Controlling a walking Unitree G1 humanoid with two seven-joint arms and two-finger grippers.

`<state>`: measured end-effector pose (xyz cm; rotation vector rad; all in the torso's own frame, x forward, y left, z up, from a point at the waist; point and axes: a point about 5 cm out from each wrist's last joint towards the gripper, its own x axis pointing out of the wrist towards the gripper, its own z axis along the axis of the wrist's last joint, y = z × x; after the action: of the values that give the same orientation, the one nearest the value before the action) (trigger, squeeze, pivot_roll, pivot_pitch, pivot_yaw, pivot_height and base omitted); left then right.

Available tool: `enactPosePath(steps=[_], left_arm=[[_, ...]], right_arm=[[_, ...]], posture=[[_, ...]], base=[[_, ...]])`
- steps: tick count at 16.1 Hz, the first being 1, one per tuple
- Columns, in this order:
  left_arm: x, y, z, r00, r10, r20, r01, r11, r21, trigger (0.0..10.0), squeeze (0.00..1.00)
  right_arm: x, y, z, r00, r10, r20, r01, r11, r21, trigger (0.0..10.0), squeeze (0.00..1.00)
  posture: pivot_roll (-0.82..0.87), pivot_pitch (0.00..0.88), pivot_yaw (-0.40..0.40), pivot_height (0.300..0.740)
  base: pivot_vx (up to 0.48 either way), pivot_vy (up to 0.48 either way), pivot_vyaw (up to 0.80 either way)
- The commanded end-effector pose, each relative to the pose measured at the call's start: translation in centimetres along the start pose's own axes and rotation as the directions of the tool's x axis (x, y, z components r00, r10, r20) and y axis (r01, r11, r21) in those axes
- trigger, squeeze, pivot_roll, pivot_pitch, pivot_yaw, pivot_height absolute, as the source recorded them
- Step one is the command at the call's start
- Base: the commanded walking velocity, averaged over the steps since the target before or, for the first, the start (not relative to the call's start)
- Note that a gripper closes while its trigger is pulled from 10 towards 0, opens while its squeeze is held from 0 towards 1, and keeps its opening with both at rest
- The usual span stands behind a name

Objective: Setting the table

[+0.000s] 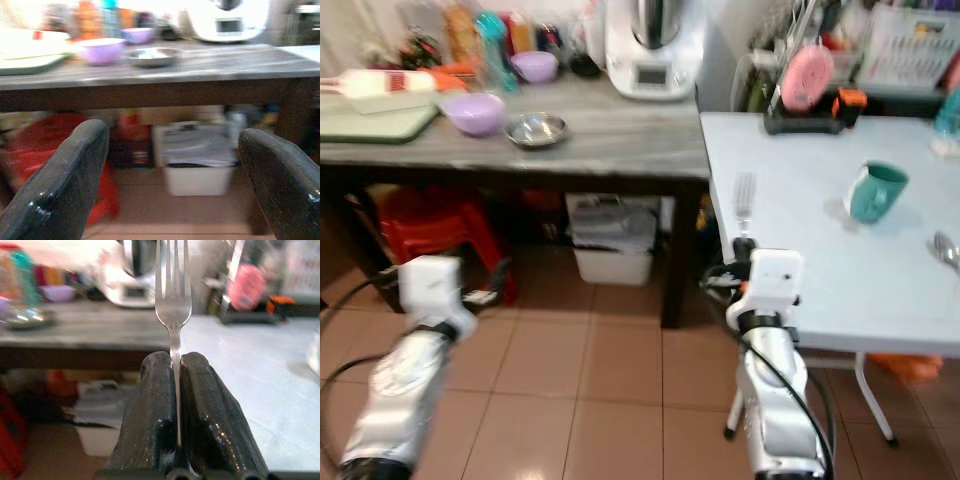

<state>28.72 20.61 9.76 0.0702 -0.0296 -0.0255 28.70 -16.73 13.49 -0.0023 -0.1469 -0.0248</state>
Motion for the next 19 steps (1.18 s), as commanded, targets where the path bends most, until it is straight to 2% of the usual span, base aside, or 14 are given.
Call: enactPosePath(steps=[1,3,5,8,14,19], left_arm=[[-0.4,0.5,0.6,1.000,0.008,0.028,-0.009,1.000,0.028,10.0,0.00],[-1.2,1.2,0.2,1.000,0.021,0.017,-0.022,0.999,0.049,10.0,0.00],[-2.0,1.1,-0.1,1.000,0.013,0.004,-0.013,0.999,0.046,10.0,0.00],[-2.1,0.1,0.1,0.999,-0.044,0.008,0.044,0.999,0.014,10.0,0.00],[-1.7,-0.1,0.1,0.997,-0.080,-0.002,0.080,0.997,0.008,10.0,0.00],[-1.6,-0.3,0.2,0.995,-0.095,-0.003,0.095,0.995,0.002,10.0,0.00]], right_arm=[[-0.3,0.0,0.3,1.000,0.026,0.018,-0.025,0.999,-0.020,10.0,0.00],[-0.6,-0.2,0.2,0.999,0.037,0.013,-0.037,0.999,-0.039,10.0,0.00],[-0.9,-0.5,-0.1,1.000,0.027,0.005,-0.027,0.999,-0.045,10.0,0.00],[-1.2,-0.2,0.0,0.999,0.037,0.010,-0.037,0.999,-0.035,10.0,0.00],[-1.6,-0.3,-0.2,1.000,0.016,0.005,-0.016,1.000,-0.018,10.0,0.00],[-1.7,-0.3,-0.2,1.000,0.012,0.006,-0.012,1.000,-0.015,10.0,0.00]], posture=[[0.07,0.000,-0.015,0.740],[0.08,0.000,-0.025,0.740],[0.09,0.000,-0.031,0.740],[0.09,0.000,-0.023,0.740],[0.07,0.000,0.002,0.740],[0.06,0.000,0.007,0.740]], base=[[0.000,0.000,0.00],[0.000,0.000,0.00],[0.000,0.000,0.00],[0.000,0.000,0.00],[0.000,0.000,0.00],[0.000,0.277,-0.56]])
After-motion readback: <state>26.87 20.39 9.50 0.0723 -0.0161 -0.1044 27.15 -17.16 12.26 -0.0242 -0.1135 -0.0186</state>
